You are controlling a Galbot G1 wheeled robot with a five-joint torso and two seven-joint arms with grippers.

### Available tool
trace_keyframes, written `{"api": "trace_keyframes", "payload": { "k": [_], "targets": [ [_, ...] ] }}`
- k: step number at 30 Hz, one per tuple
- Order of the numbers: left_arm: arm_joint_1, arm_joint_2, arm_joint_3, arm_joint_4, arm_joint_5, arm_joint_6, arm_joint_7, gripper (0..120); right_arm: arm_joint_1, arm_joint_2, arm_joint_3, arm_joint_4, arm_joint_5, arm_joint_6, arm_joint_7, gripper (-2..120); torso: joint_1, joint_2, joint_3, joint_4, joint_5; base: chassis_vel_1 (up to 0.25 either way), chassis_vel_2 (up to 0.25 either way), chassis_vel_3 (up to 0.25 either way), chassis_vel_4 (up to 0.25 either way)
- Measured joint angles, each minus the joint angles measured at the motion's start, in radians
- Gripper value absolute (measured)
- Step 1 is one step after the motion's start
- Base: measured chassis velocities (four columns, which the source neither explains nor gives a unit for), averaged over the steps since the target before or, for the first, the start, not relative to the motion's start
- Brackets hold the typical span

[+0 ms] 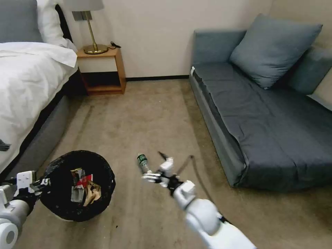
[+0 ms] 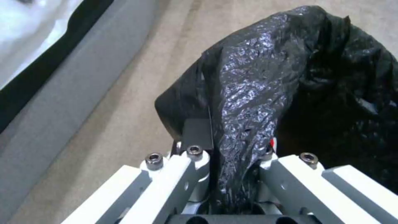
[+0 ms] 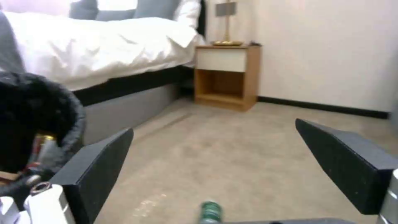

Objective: Pick up the trash bin, then pick up the garbage on the floor and place it into the trash bin.

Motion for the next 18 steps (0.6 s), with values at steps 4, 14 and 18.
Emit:
{"api": "trace_keyframes", "payload": {
  "k": [4,14,18],
  "targets": [
    [0.001,-0.01,-0.009,0.001,-0.001,-0.001,0.0,7,-0.093,-0.028,0.07,0.06,0.0,0.033,-0.018,100,0.0,0.0,0.0,-0.0001,-0.0001,0.0,0.0,0.0,0.0],
    [0.02,-0.012,-0.064,0.003,-0.021,-0.004,-0.001,7,-0.191,-0.011,0.095,0.075,0.029,0.038,-0.053,100,0.0,0.0,0.0,0.0002,-0.0002,0.0,0.0,0.0,0.0],
    [0.022,-0.003,-0.077,0.006,-0.029,-0.005,-0.001,7,-0.196,-0.005,0.081,0.071,0.01,0.043,-0.075,100,0.0,0.0,0.0,0.0002,-0.0002,0.0,0.0,0.0,0.0]
  ]
}}
